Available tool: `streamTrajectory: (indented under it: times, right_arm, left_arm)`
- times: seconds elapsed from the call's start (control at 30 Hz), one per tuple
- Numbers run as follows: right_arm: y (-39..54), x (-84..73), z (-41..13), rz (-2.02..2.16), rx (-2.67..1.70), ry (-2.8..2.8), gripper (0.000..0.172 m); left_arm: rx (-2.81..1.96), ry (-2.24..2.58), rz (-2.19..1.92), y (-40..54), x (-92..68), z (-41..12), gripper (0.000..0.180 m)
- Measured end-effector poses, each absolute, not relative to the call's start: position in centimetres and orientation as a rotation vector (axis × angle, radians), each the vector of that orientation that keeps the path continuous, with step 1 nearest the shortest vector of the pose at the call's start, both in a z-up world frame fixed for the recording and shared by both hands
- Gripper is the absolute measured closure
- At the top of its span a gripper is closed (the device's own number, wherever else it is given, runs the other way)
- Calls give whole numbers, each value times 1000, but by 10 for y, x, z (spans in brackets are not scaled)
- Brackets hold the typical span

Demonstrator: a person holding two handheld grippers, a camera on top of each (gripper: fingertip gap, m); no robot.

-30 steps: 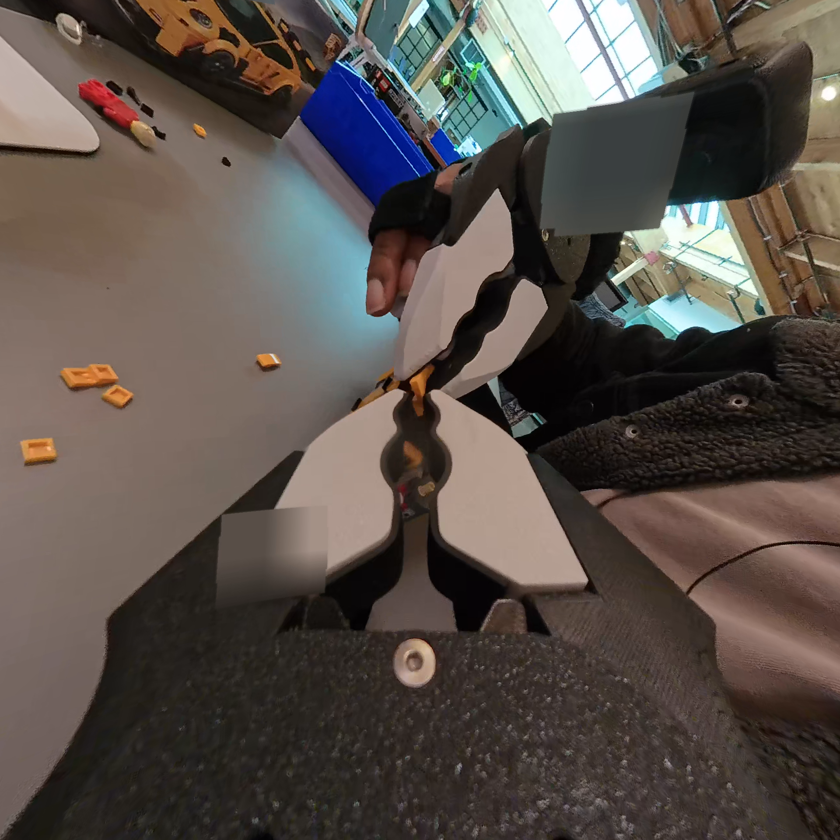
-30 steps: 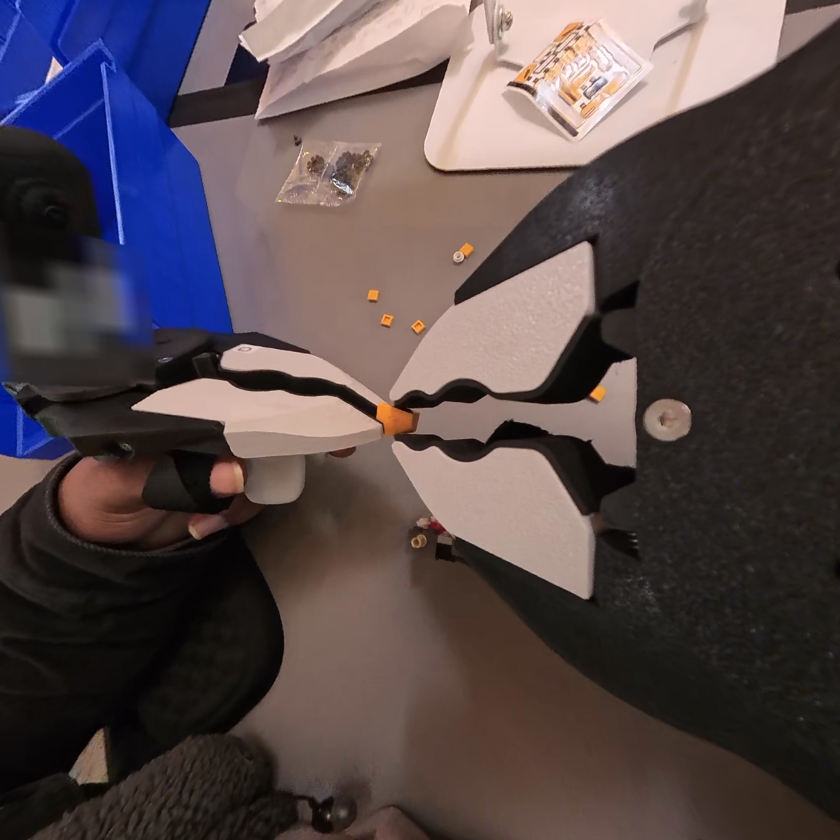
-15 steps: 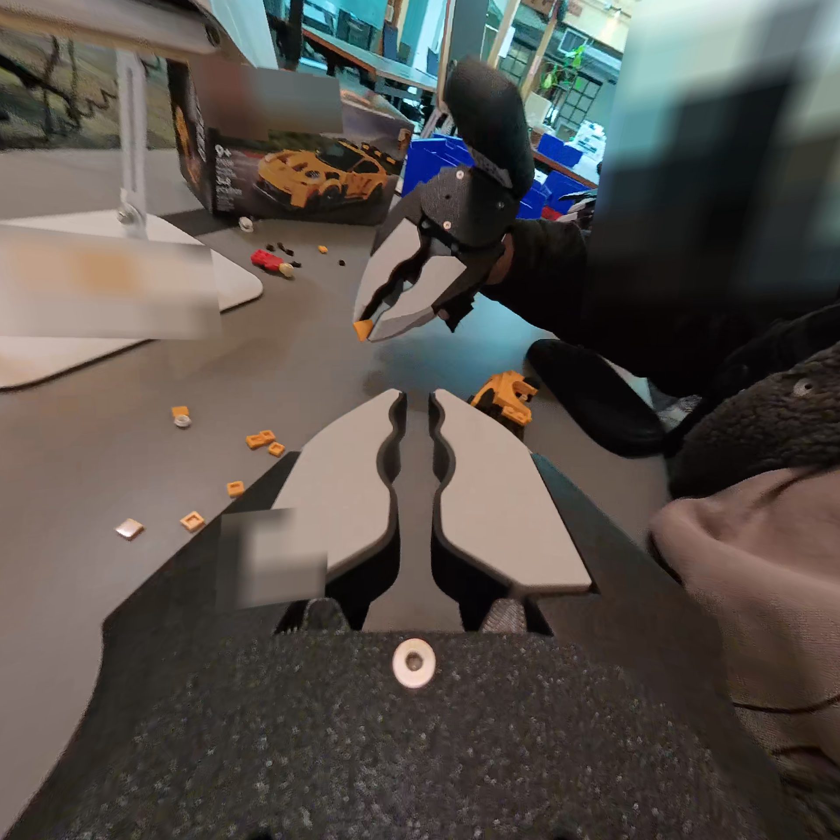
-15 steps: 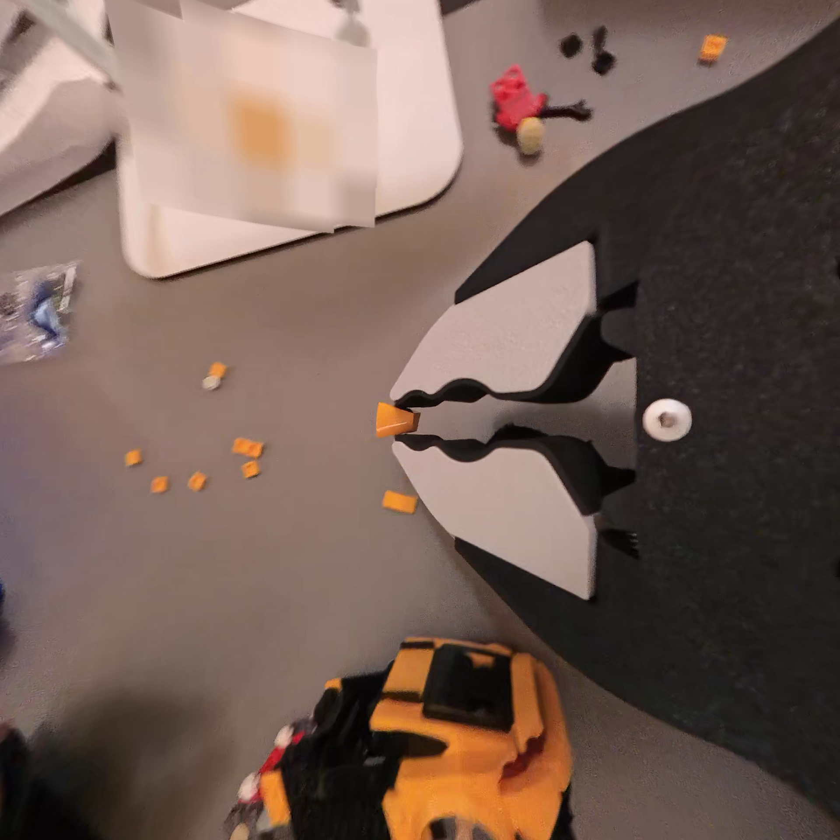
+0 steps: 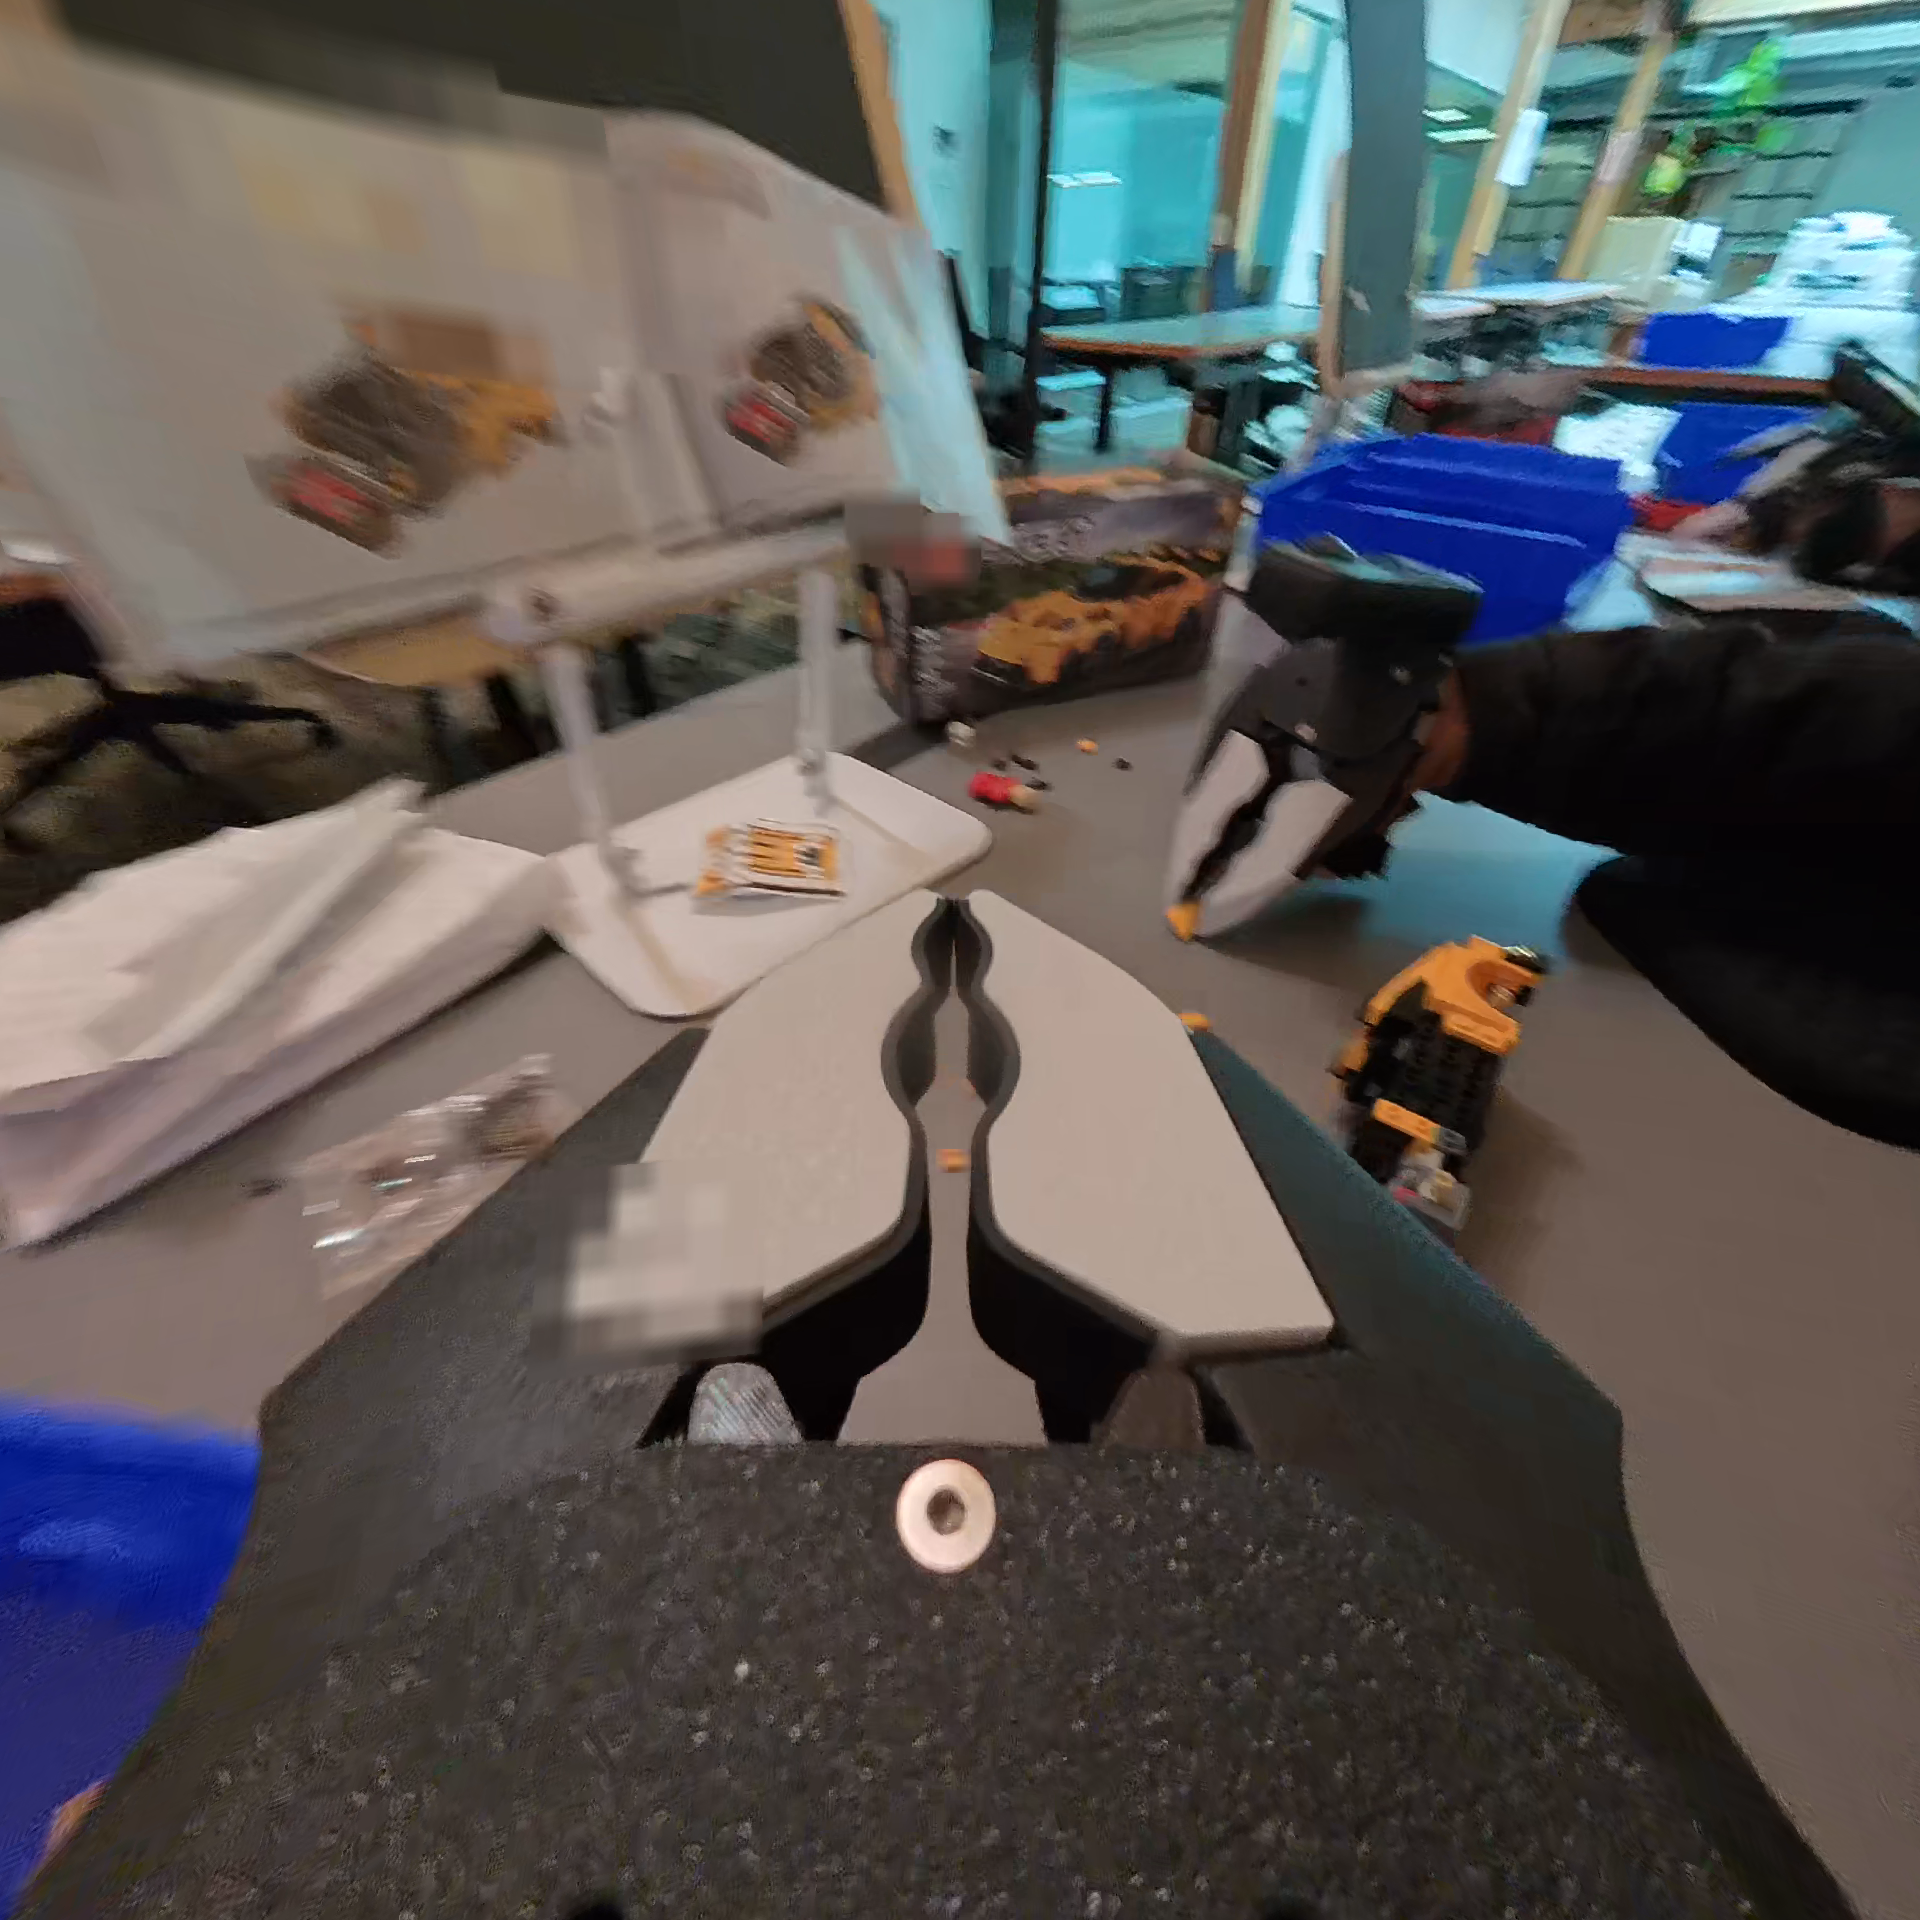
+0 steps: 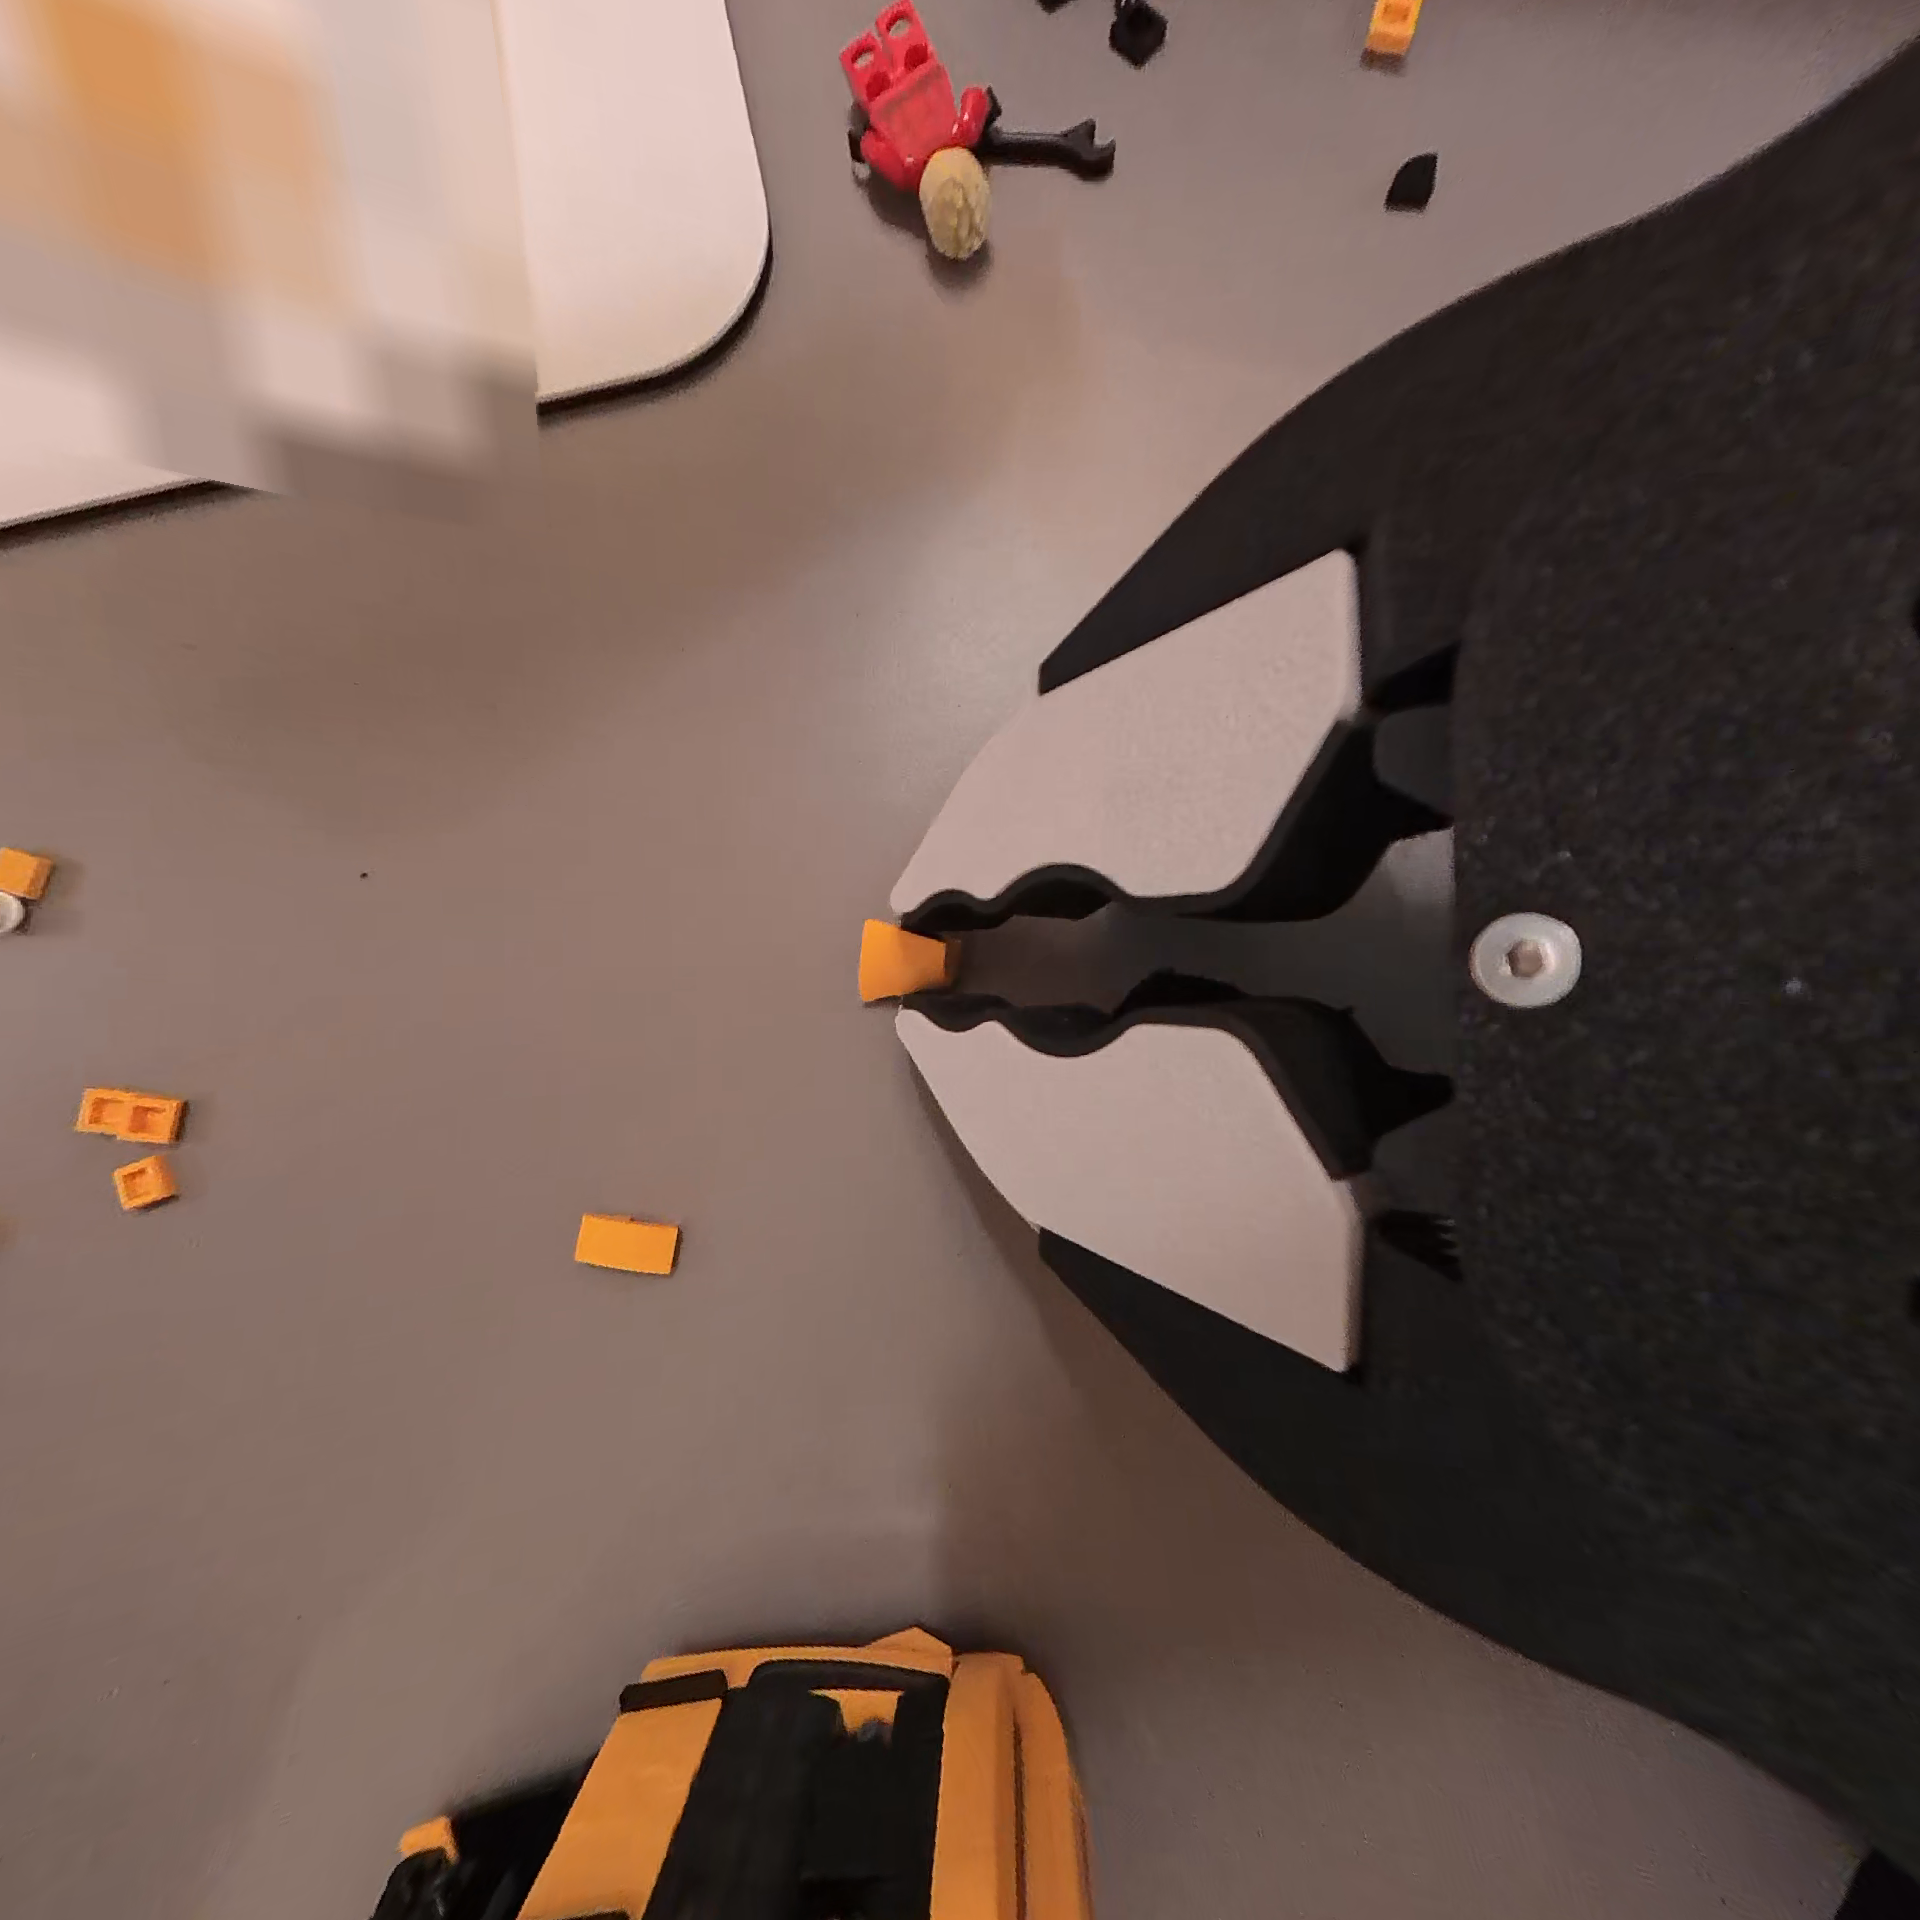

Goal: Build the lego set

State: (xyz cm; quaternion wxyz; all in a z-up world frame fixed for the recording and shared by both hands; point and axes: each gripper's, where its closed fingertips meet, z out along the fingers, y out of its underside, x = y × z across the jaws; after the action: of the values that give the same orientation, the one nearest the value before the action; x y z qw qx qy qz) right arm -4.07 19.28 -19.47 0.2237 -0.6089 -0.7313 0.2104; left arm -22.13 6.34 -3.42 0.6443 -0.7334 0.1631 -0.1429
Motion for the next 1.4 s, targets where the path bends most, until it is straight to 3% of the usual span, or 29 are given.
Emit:
streamTrajectory:
  times: [0.1, 0.2, 0.37, 0.63, 0.77, 0.93, 1.03, 1.23, 1.4]
  right_arm:
    - [196, -38, -195, 535, -1670, -2010, 148]
    - [200, -34, -192, 530, -1672, -1980, 140]
    - [208, -38, -172, 584, -1645, -1819, 138]
    - [207, -28, -137, 661, -1593, -1598, 138]
    - [205, -15, -135, 669, -1591, -1561, 138]
    - [205, -6, -138, 703, -1589, -1518, 140]
    - [204, -4, -136, 720, -1574, -1506, 141]
    - [199, -1, -130, 767, -1538, -1486, 142]
    - [195, 0, -131, 773, -1528, -1496, 142]
  left_arm:
    - [-1675, 245, -168, 38, -292, 1, 179]
    - [-1812, 131, 17, 6, -373, 3, 174]
    - [-2189, 133, 53, -25, -429, -53, 163]
    - [-2607, 614, -122, -54, -373, -126, 146]
    - [-2779, 759, 15, -64, -366, -158, 138]
    - [-2898, 878, 194, -68, -368, -187, 157]
    - [-2907, 860, 51, -71, -357, -176, 156]
    - [-2787, 770, -179, -73, -346, -82, 153]
    - [-2851, 753, -172, -71, -344, -110, 155]
